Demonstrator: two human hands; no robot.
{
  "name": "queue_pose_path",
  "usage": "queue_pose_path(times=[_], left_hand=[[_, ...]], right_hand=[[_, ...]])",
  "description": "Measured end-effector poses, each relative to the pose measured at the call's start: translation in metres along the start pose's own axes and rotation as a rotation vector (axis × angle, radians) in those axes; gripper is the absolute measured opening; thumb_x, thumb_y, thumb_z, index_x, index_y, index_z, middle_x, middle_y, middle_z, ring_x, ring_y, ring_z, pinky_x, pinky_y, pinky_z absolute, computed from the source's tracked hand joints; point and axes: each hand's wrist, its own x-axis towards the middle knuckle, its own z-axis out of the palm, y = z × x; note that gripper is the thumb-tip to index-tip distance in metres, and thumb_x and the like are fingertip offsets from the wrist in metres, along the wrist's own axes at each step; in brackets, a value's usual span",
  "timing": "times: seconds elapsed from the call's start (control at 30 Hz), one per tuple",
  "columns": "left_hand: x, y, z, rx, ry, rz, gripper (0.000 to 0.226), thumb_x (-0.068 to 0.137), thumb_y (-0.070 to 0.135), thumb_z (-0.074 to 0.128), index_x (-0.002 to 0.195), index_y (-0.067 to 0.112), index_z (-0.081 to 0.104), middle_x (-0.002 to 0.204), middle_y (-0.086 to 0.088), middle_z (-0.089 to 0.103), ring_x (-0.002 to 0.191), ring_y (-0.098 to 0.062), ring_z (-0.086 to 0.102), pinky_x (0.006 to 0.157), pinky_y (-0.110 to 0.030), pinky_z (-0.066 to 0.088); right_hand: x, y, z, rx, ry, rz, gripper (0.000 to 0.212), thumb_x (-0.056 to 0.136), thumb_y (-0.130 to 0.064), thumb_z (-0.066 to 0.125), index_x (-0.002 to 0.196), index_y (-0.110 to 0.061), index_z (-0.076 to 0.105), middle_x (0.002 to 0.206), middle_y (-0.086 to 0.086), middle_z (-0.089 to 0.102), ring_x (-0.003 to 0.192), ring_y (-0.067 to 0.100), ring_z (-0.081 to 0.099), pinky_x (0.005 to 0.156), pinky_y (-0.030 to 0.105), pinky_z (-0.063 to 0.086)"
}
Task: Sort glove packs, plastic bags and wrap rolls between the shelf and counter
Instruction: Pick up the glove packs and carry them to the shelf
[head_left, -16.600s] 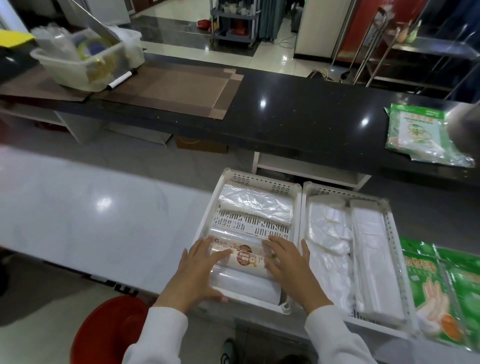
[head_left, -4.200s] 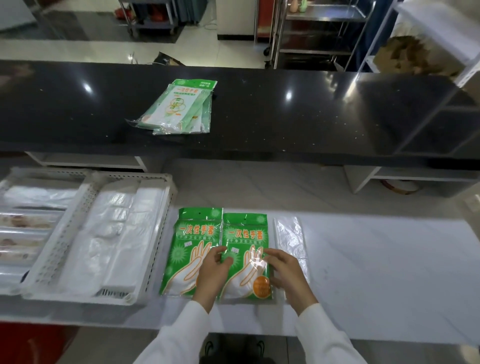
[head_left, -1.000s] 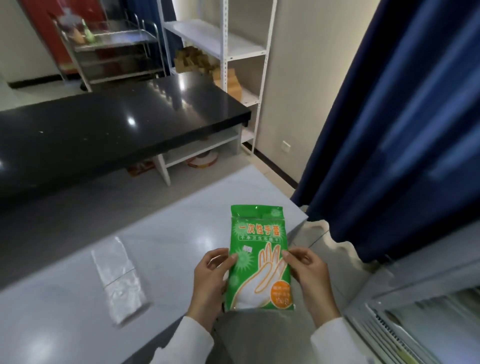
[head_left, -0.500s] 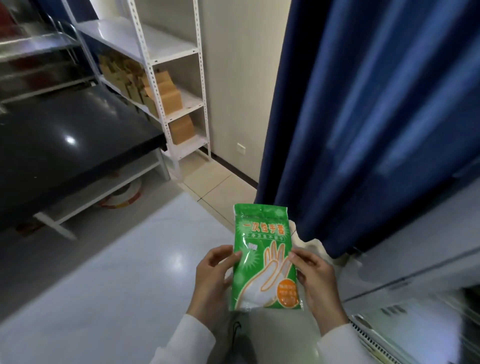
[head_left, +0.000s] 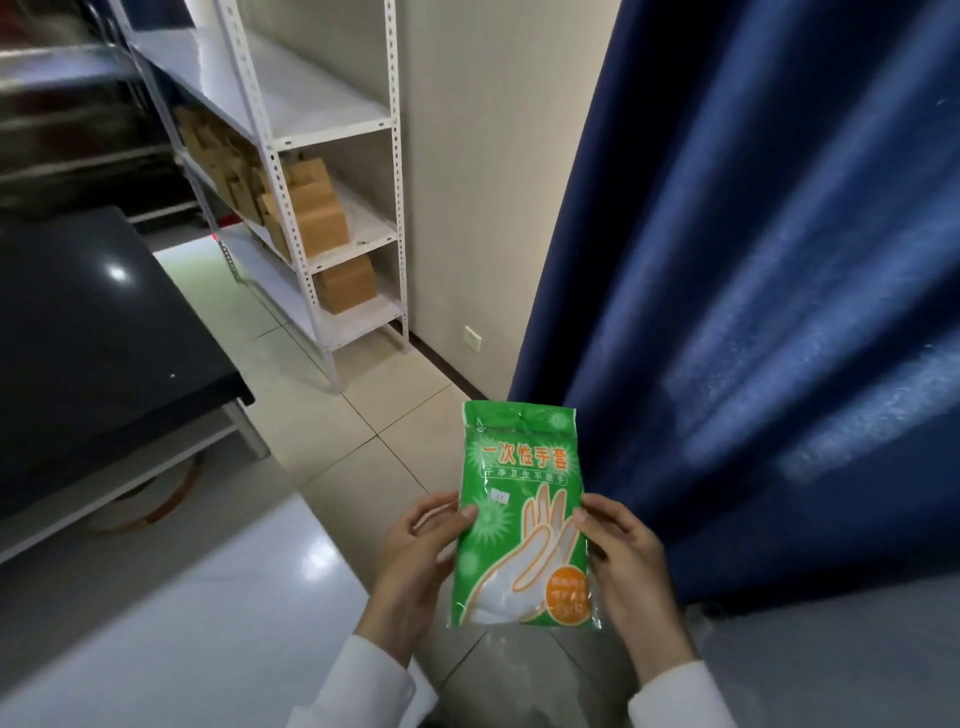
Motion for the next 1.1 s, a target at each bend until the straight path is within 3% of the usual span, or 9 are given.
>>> queue_pose_path(times=[0.13, 0.5, 0.6, 0.7, 0.83, 0.93, 1.1], left_hand=[[0.051, -0.001, 0.029, -0.058, 0.063, 0.028, 0.067, 0.056, 0.014, 0.097, 0.115, 0.003, 0.067, 0.108, -0.019, 0.078, 0.092, -0.029, 0.078, 0.069, -0.034, 0.063], [0.155, 0.046, 0.108, -0.160, 0.260, 0.169, 0.050, 0.065, 0.011, 0.086, 0.112, 0.006, 0.068, 0.104, -0.018, 0.079, 0.088, -0.025, 0.078, 0.066, -0.032, 0.063], [0.174, 0.056, 0.103, -0.201, 0.353, 0.228, 0.046, 0.064, 0.012, 0.088, 0.107, 0.007, 0.071, 0.102, -0.016, 0.079, 0.085, -0.023, 0.079, 0.061, -0.030, 0.062], [0.196, 0.070, 0.089, -0.251, 0.456, 0.255, 0.048, 0.062, 0.016, 0.090, 0.106, 0.006, 0.073, 0.104, -0.017, 0.079, 0.087, -0.024, 0.077, 0.066, -0.032, 0.062], [0.234, 0.103, 0.067, -0.320, 0.528, 0.317, 0.057, 0.057, 0.020, 0.093, 0.107, 0.004, 0.072, 0.103, -0.020, 0.078, 0.086, -0.027, 0.078, 0.062, -0.031, 0.062], [0.268, 0.143, 0.046, -0.347, 0.550, 0.381, 0.064, 0.053, 0.022, 0.095, 0.110, 0.006, 0.070, 0.105, -0.017, 0.079, 0.090, -0.026, 0.079, 0.064, -0.029, 0.061], [0.317, 0.212, 0.010, -0.406, 0.585, 0.439, 0.039, 0.072, 0.006, 0.087, 0.107, 0.010, 0.071, 0.102, -0.016, 0.079, 0.087, -0.026, 0.079, 0.061, -0.029, 0.061]], right_hand=[[0.070, -0.023, 0.004, -0.040, -0.051, 0.066, 0.026, 0.083, 0.010, 0.072, 0.106, -0.004, 0.071, 0.097, 0.017, 0.080, 0.079, 0.022, 0.078, 0.062, 0.027, 0.062], [0.224, -0.102, 0.070, -0.112, -0.238, 0.123, 0.021, 0.085, 0.014, 0.071, 0.097, -0.003, 0.070, 0.086, 0.014, 0.080, 0.072, 0.023, 0.075, 0.062, 0.030, 0.062], [0.249, -0.103, 0.102, -0.173, -0.288, 0.134, 0.019, 0.086, 0.012, 0.072, 0.100, -0.001, 0.071, 0.086, 0.013, 0.079, 0.074, 0.025, 0.072, 0.068, 0.033, 0.059], [0.273, -0.099, 0.147, -0.169, -0.334, 0.165, 0.020, 0.086, 0.015, 0.070, 0.095, -0.002, 0.071, 0.085, 0.016, 0.077, 0.071, 0.023, 0.073, 0.065, 0.027, 0.063], [0.308, -0.090, 0.212, -0.187, -0.387, 0.191, 0.020, 0.086, 0.014, 0.071, 0.097, -0.002, 0.072, 0.086, 0.015, 0.079, 0.074, 0.026, 0.075, 0.069, 0.035, 0.064], [0.336, -0.086, 0.268, -0.222, -0.428, 0.199, 0.020, 0.087, 0.013, 0.071, 0.101, -0.002, 0.073, 0.089, 0.016, 0.080, 0.072, 0.024, 0.076, 0.063, 0.032, 0.065], [0.371, -0.082, 0.369, -0.327, -0.506, 0.158, 0.023, 0.085, 0.007, 0.076, 0.106, -0.002, 0.075, 0.095, 0.017, 0.081, 0.077, 0.025, 0.078, 0.065, 0.031, 0.065]])
